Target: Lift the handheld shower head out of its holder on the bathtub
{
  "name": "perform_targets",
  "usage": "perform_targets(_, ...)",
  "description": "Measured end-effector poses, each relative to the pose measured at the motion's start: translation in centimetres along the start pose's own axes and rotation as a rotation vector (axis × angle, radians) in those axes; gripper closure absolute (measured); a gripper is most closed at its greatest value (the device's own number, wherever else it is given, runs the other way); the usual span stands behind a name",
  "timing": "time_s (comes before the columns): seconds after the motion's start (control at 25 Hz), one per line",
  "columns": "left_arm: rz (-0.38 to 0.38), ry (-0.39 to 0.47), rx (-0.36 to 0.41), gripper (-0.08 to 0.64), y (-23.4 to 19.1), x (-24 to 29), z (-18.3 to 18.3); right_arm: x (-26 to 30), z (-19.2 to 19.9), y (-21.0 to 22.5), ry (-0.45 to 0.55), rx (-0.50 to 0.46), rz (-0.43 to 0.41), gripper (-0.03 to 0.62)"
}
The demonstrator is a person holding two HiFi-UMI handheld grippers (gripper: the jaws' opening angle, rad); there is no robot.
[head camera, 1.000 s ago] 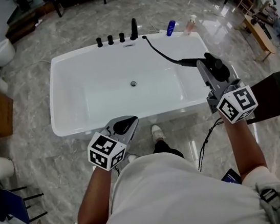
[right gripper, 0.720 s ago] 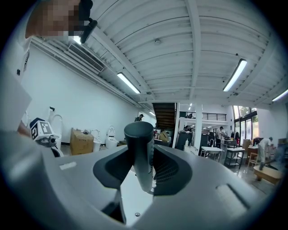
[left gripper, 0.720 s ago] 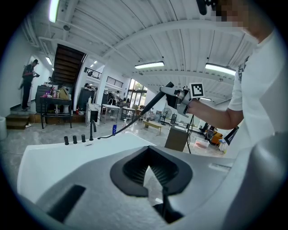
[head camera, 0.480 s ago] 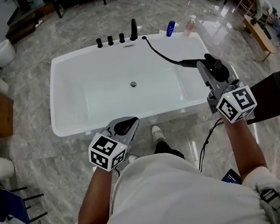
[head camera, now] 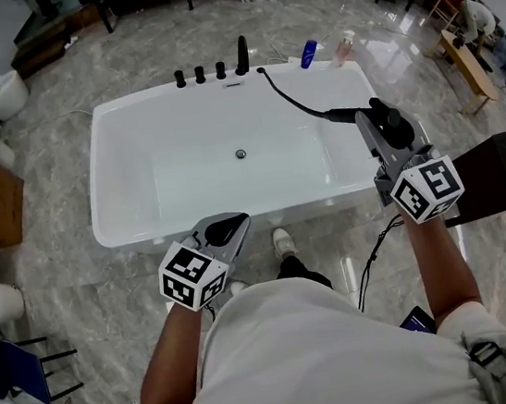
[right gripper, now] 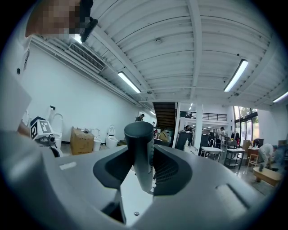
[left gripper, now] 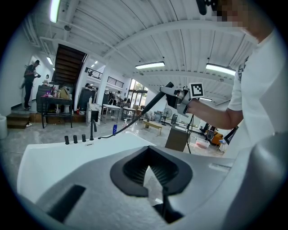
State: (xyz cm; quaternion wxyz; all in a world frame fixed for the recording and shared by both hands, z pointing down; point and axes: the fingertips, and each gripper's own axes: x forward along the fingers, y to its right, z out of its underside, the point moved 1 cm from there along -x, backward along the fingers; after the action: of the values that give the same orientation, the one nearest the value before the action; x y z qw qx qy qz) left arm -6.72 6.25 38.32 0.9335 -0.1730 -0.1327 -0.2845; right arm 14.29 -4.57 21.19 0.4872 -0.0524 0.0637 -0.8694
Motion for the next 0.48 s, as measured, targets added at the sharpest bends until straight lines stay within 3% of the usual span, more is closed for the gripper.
perform_targets(0.48,0.001,-0.002,-0.007,0.554,-0.31,-0.13,0.05,0.56,-0.33,0.07,-0.007,-0.008,-0.003,0.449)
